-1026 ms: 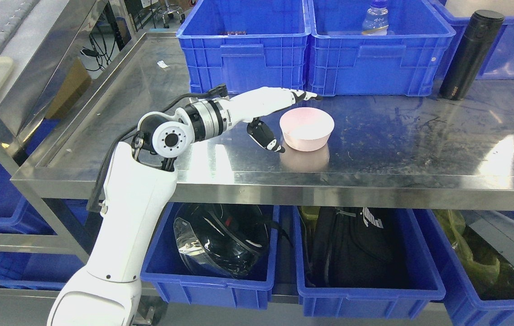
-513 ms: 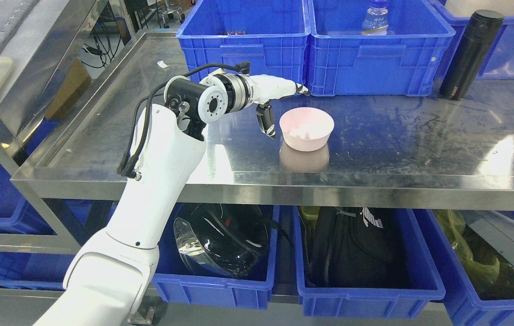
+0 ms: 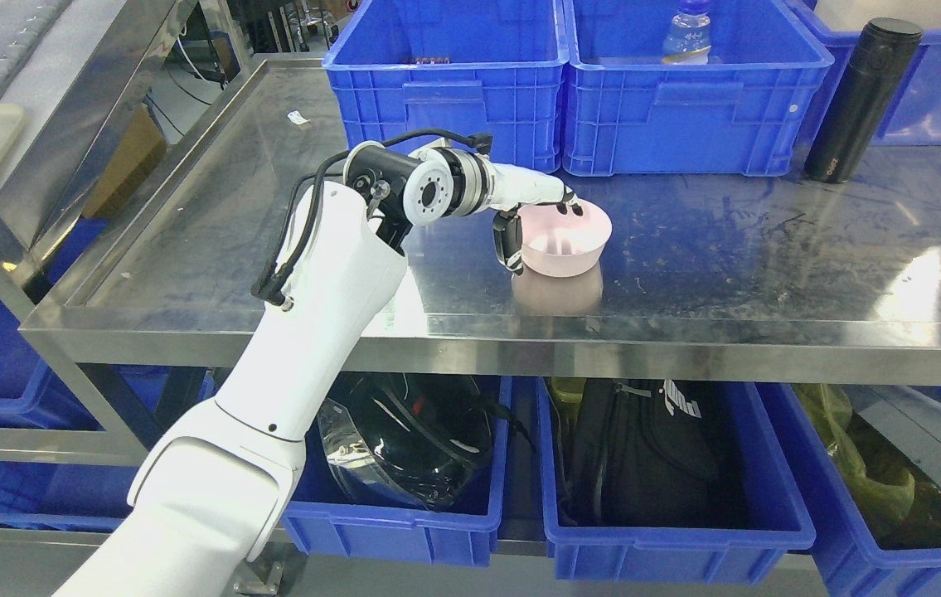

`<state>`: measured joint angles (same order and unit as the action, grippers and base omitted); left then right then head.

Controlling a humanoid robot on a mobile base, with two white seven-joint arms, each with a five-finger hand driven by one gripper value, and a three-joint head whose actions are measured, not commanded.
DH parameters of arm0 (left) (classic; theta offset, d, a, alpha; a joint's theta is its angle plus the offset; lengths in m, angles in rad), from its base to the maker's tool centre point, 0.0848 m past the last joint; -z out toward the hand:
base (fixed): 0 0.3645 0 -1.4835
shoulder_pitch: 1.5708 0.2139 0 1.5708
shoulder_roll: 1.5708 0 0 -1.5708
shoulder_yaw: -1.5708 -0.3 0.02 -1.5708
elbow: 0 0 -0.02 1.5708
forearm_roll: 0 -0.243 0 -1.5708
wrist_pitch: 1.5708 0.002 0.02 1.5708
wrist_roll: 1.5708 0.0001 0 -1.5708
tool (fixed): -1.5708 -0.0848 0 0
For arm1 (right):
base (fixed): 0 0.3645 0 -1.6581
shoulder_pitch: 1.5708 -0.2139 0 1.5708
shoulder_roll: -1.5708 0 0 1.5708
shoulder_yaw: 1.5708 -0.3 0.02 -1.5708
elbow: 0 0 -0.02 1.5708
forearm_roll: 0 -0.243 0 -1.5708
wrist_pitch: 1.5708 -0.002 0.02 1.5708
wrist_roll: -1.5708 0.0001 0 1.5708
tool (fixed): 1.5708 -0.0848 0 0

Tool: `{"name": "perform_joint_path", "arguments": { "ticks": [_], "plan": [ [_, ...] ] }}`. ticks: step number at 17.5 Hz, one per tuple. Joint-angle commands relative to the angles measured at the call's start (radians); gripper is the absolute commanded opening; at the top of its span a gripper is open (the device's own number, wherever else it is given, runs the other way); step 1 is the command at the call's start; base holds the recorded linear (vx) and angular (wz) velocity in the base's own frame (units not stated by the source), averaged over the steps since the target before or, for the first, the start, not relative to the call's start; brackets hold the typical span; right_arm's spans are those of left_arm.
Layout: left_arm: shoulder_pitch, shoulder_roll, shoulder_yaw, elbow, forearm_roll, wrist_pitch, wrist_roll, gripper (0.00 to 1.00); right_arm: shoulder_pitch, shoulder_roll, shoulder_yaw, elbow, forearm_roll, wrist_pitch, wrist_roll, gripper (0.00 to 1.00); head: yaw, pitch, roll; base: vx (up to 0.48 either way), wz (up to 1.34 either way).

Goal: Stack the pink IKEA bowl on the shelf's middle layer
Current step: 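Lower the left hand onto the pink bowl rim and grip it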

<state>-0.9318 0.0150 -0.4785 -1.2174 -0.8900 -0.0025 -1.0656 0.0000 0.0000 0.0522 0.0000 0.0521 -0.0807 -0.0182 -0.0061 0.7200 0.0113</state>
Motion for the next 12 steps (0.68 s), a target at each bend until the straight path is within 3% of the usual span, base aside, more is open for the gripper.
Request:
{"name": "perform_joint_path", "arguments": {
  "ticks": [1,5,7,8,10,12],
  "plan": [
    [-0.016,0.002,-0.049,0.154,0.014,-0.037,0.004,0.81,0.005,-0.017,0.0,-0.017,0.0,-0.001,0.0,1.0,0.0,0.0,0.0,0.0,0.0],
    [-0.015,0.002,-0.046,0.171,0.02,-0.079,-0.001,0.71,0.003,-0.017,0.0,-0.017,0.0,-0.001,0.0,1.0,0.0,0.0,0.0,0.0,0.0],
    [-0.015,0.002,-0.04,0.173,0.022,-0.085,-0.002,0.61,0.005,-0.017,0.0,-0.017,0.0,-0.001,0.0,1.0,0.0,0.0,0.0,0.0,0.0],
    [-0.015,0.002,-0.028,0.173,0.022,-0.111,-0.002,0.53,0.005,-0.017,0.0,-0.017,0.0,-0.001,0.0,1.0,0.0,0.0,0.0,0.0,0.0],
    [-0.015,0.002,0.027,0.171,0.02,-0.209,-0.01,0.25,0.003,-0.017,0.0,-0.017,0.0,-0.001,0.0,1.0,0.0,0.0,0.0,0.0,0.0],
    [-0.013,0.002,0.06,0.171,0.016,-0.307,-0.02,0.12,0.005,-0.017,0.0,-0.017,0.0,-0.001,0.0,1.0,0.0,0.0,0.0,0.0,0.0]
  ]
}}
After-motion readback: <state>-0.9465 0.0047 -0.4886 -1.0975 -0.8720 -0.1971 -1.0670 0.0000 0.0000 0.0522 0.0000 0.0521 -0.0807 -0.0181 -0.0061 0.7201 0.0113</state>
